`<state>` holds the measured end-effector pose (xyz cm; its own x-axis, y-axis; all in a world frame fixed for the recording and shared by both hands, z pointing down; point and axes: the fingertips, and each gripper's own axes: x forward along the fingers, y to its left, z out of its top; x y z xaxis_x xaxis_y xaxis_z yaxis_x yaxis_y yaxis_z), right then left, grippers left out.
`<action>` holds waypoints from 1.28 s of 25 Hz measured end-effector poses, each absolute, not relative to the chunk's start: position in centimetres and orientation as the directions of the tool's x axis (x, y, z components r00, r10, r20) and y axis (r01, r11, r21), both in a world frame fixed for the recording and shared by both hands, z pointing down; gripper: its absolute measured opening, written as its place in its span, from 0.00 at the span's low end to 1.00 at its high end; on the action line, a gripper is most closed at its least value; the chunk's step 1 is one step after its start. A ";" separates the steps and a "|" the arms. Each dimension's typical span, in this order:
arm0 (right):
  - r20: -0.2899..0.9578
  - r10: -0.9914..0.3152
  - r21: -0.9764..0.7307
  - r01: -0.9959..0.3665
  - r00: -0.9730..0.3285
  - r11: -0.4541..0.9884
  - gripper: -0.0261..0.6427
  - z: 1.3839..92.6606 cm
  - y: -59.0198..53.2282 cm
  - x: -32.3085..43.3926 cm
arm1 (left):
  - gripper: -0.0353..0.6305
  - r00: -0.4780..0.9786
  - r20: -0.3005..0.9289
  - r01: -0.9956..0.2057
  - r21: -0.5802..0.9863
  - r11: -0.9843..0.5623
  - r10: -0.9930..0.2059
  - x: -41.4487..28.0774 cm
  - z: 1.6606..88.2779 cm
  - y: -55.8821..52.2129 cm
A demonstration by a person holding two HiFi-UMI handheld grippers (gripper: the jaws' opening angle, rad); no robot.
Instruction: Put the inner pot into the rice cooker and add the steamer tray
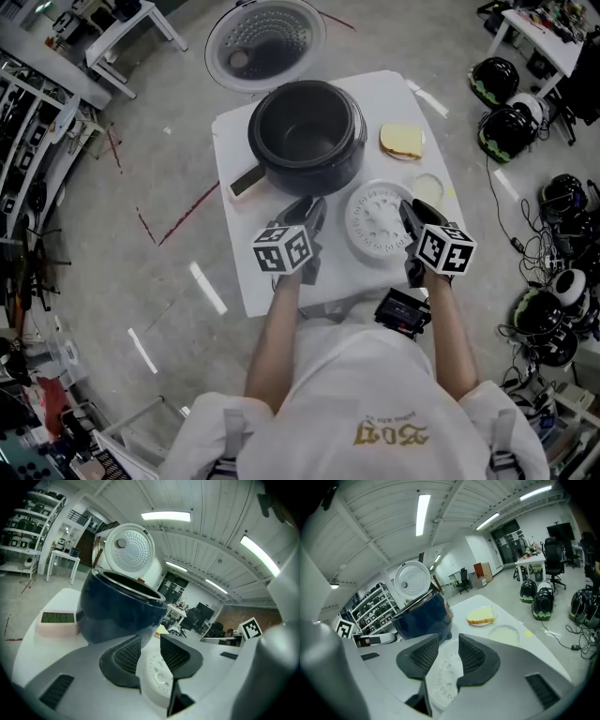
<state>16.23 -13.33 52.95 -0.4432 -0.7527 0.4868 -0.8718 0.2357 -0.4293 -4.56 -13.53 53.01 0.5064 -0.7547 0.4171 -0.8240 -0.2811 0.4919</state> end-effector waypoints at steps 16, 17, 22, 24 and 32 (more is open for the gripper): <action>0.648 -0.674 -0.421 -0.904 -0.354 0.071 0.26 62.0 -10.4 21.8 | 0.27 0.584 0.573 -0.799 0.532 -0.281 -0.575 0.2 62.9 -13.2; 0.657 -0.668 -0.417 -0.907 -0.349 0.064 0.26 62.5 -10.4 22.1 | 0.27 0.585 0.581 -0.799 0.533 -0.279 -0.566 0.4 63.3 -13.2; 0.684 -0.653 -0.407 -0.913 -0.325 0.028 0.26 64.3 -10.7 23.5 | 0.27 0.595 0.606 -0.795 0.541 -0.275 -0.528 1.5 65.0 -13.7; 0.688 -0.654 -0.402 -0.916 -0.316 0.020 0.27 65.0 -11.1 23.9 | 0.27 0.601 0.614 -0.792 0.545 -0.276 -0.512 2.1 65.5 -13.8; 0.696 -0.633 -0.439 -0.899 -0.338 -0.003 0.26 66.7 -11.5 23.7 | 0.25 0.614 0.629 -0.783 0.563 -0.266 -0.477 2.9 67.3 -14.2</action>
